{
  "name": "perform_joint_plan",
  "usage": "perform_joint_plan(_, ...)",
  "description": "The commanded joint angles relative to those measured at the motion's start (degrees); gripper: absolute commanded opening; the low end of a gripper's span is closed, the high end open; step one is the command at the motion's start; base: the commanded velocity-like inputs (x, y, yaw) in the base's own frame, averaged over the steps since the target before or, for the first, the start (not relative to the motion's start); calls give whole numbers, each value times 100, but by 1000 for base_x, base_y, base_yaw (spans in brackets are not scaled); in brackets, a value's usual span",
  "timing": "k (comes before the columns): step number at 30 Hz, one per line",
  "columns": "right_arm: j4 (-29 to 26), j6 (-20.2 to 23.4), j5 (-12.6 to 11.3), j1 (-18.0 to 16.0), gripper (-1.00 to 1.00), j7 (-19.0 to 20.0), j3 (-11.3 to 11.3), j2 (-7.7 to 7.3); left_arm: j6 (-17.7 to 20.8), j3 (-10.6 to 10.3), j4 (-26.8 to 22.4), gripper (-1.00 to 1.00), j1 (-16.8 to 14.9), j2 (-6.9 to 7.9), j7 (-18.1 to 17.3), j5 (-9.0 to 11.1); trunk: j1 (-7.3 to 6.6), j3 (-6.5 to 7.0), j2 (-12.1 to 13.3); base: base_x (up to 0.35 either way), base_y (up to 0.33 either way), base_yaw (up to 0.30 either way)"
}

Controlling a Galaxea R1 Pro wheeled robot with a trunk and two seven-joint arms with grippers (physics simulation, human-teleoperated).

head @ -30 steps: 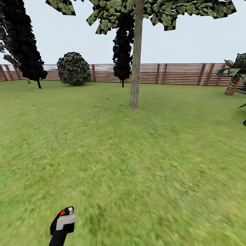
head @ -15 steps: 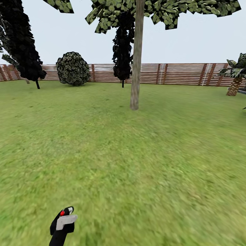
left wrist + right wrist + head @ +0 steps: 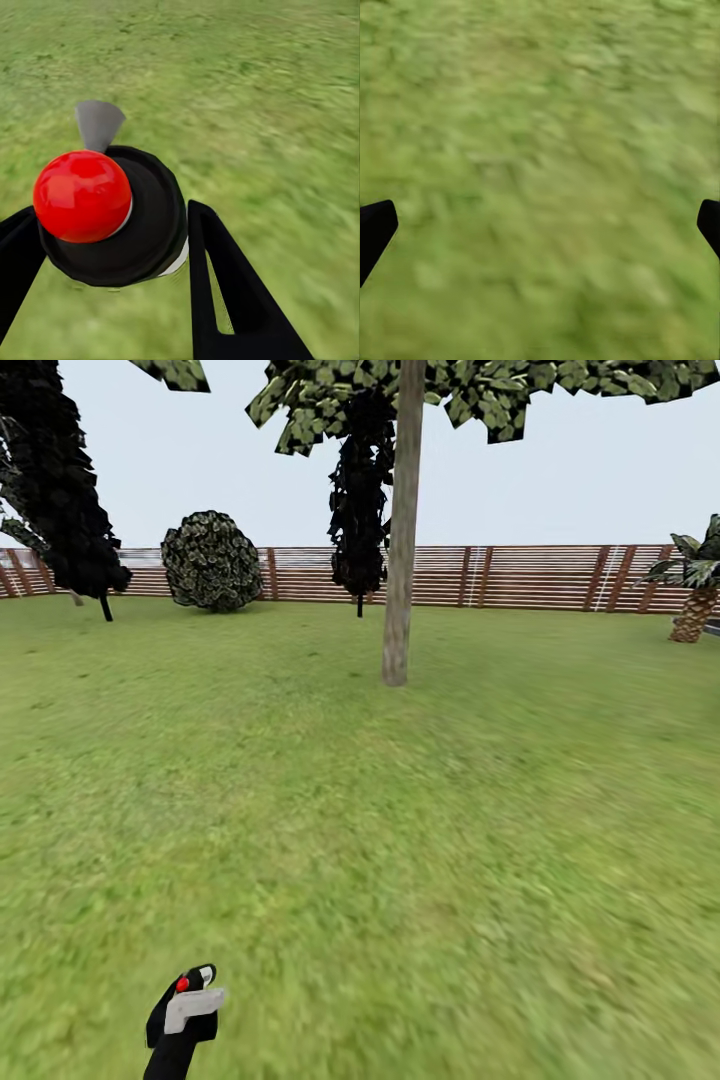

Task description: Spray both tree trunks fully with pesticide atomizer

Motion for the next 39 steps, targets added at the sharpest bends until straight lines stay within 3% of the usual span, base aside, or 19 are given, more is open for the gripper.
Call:
perform_joint_plan(1,0,0,0,0,100,0,0,0,0,0,-1,-100,0,0,0,-2,0,0,0,340,0,0)
perform_joint_plan(39,0,0,0,0,100,1,0,2,-13,0,-13,-100,8,-1,0,3,0,0,0,340,0,0)
